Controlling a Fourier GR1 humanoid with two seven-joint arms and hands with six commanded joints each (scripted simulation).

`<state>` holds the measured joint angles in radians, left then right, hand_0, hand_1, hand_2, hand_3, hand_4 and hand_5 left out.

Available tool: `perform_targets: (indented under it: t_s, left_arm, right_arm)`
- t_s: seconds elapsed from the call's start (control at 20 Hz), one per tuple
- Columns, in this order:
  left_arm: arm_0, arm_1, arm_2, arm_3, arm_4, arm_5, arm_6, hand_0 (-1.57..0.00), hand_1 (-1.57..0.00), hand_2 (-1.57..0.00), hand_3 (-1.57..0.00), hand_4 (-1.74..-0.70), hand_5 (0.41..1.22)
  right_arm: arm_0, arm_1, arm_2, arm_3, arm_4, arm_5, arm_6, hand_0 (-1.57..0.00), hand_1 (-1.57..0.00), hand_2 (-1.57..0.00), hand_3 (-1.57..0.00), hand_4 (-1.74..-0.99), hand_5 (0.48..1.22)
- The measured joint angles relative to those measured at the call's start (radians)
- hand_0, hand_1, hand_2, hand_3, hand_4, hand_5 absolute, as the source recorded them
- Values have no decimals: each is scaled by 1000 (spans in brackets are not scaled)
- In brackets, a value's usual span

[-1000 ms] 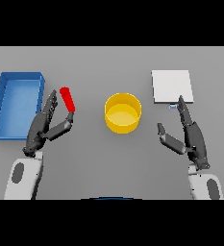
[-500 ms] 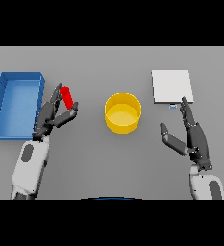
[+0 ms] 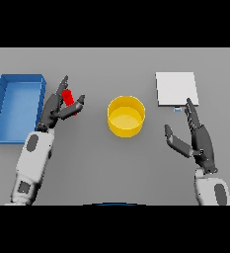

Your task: Pick up the red beaker and tilt it to pour out 1 green nut into yellow bowl. Pick up the yellow bowl and place it on the metallic measuring scale.

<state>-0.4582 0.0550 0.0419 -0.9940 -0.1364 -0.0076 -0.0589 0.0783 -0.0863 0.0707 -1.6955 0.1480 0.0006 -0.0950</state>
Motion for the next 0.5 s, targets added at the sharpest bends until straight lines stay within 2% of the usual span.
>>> perform_targets:
  t_s: [0.05,0.1,0.15,0.2,0.25,0.3,0.4,0.5]
  left_arm:
    - [-15,1,3,12,3,-4,10,1,1,1,1,-1332,715]
    - [-21,-7,1,23,0,-2,-8,1,1,1,1,-1343,725]
    - [-27,-6,6,42,-2,2,-36,1,1,1,1,-1363,735]
    - [-32,-7,12,55,2,1,-53,1,1,-30,-3,-1389,752]
    - [-53,-11,20,67,7,8,-53,-81,-84,-122,-75,-1416,770]
    - [-65,-21,28,87,10,19,-60,-253,-276,-307,-220,-1444,795]
    - [-70,-39,42,105,18,43,-57,-681,-701,-715,-706,-1441,949]
    - [-86,-43,36,128,-20,99,-55,-1001,-1014,-1023,-1018,-1440,1047]
  right_arm:
    - [-8,-5,-5,6,3,-4,23,1,1,1,1,-1311,682]
    - [-2,-8,-5,0,2,-2,14,1,1,1,1,-1305,681]
    - [-16,-11,-9,10,-4,3,32,1,1,1,1,-1298,682]
    - [7,0,5,3,3,5,2,1,1,1,1,-1295,683]
    - [10,1,3,7,10,-3,-2,1,1,1,1,-1291,684]
    - [13,2,8,-1,15,-4,-9,1,1,1,1,-1289,684]
    - [4,-6,-2,7,12,-6,-7,1,1,1,1,-1285,683]
    - [9,-7,-2,4,8,-2,-8,1,1,1,1,-1287,684]
